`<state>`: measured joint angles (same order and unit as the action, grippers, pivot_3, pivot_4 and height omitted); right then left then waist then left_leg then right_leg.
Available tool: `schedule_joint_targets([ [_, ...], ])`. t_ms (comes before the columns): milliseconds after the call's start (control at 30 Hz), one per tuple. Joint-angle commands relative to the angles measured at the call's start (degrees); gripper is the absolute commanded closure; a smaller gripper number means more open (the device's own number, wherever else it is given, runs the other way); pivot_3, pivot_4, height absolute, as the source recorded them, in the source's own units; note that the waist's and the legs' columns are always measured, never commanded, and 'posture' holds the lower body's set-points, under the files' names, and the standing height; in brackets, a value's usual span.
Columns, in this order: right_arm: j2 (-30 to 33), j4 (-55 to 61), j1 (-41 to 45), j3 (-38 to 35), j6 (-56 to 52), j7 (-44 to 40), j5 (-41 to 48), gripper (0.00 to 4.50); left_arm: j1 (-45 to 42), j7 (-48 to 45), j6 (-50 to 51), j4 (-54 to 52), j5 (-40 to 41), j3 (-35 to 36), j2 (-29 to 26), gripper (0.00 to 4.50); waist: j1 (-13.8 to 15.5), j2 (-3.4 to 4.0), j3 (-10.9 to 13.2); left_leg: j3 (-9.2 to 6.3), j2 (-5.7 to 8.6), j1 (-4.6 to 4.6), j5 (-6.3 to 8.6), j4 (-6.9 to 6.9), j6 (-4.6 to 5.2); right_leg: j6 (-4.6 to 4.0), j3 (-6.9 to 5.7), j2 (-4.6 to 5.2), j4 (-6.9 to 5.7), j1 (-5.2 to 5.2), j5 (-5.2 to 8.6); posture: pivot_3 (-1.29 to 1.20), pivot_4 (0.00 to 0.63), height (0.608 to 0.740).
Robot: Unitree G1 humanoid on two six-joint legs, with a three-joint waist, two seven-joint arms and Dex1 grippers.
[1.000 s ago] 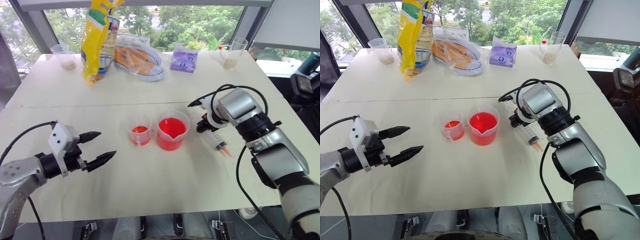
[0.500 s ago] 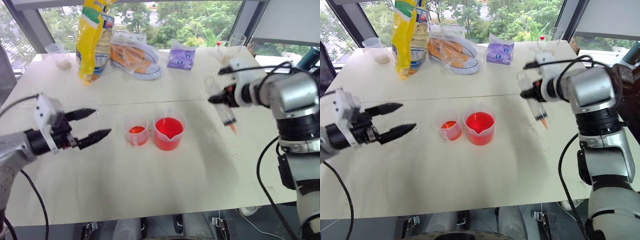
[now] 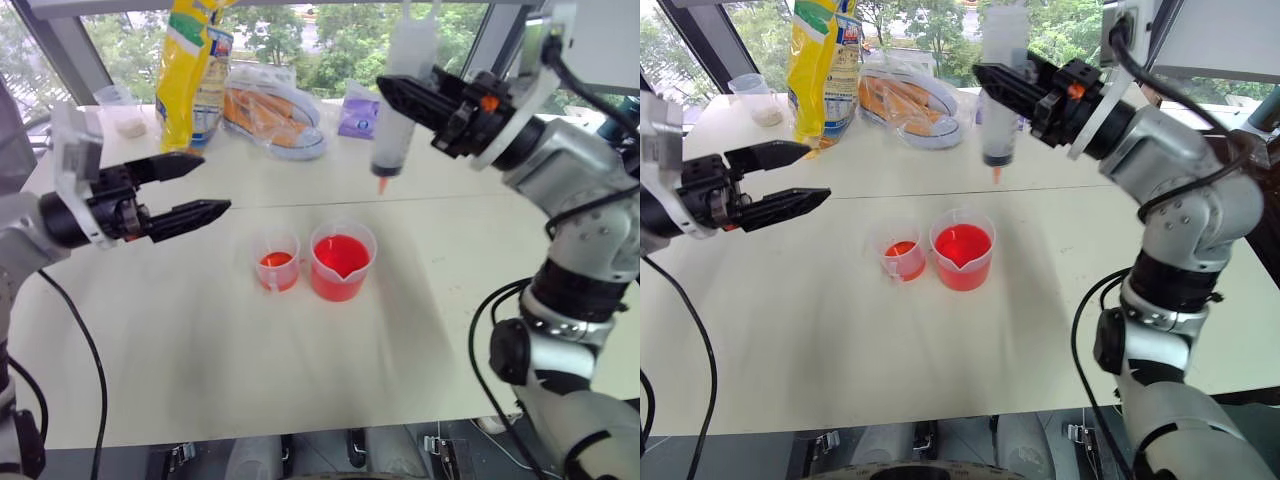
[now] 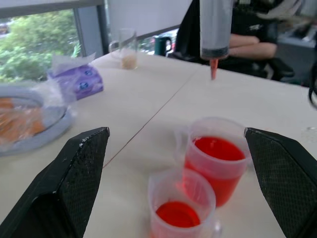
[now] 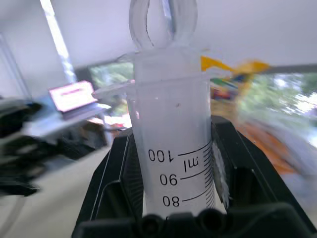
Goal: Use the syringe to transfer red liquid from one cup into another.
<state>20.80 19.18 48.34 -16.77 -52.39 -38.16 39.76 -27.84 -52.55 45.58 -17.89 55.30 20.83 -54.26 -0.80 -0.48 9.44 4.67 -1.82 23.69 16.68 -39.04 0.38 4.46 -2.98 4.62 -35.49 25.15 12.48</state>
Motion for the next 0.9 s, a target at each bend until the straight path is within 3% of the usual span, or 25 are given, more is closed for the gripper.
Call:
schedule_joint_targets([
  [33, -1.7, 2.9, -7.5, 5.6, 12.2, -3.4, -3.5, 3.05, -4.1, 0.1, -0.2, 1.6, 0.3, -2.0, 1.2, 0.00, 0.0, -0.01, 0.0, 0.00, 0.00, -0.01, 0.00, 0.00, 0.00, 0.00, 0.00, 0.00, 0.00, -0.01, 0.00, 0.00, 0.150, 0.740],
  [200, -4.5, 1.3, -19.0, 15.2, 30.0, -7.1, -12.3, 3.05, -7.8, -0.4, -0.8, 3.6, -1.6, -5.9, 3.6, 0.00, -0.1, 0.02, 0.1, -0.04, 0.05, -0.25, -0.02, 0.02, -0.03, 0.03, -0.02, -0.02, 0.01, -0.27, 0.03, 0.00, 0.150, 0.740],
  [433, -5.3, -3.0, -22.9, 20.1, 41.1, -7.1, -18.1, 3.05, -13.0, -1.1, 0.3, 4.7, -1.8, -9.2, 5.8, 0.00, 0.0, -0.07, 0.2, -0.09, 0.02, -0.28, -0.08, -0.02, -0.13, 0.03, -0.03, -0.06, -0.03, -0.27, 0.03, 0.00, 0.150, 0.740],
  [900, -4.8, -6.1, -24.1, 21.8, 40.6, -6.6, -17.0, 3.05, -17.6, -0.8, 0.8, 5.2, -4.2, -17.0, 14.0, 0.00, 0.1, -0.11, 0.2, -0.12, 0.02, -0.32, -0.10, -0.08, -0.16, 0.03, -0.03, -0.06, -0.16, -0.31, 0.03, 0.00, 0.150, 0.740],
])
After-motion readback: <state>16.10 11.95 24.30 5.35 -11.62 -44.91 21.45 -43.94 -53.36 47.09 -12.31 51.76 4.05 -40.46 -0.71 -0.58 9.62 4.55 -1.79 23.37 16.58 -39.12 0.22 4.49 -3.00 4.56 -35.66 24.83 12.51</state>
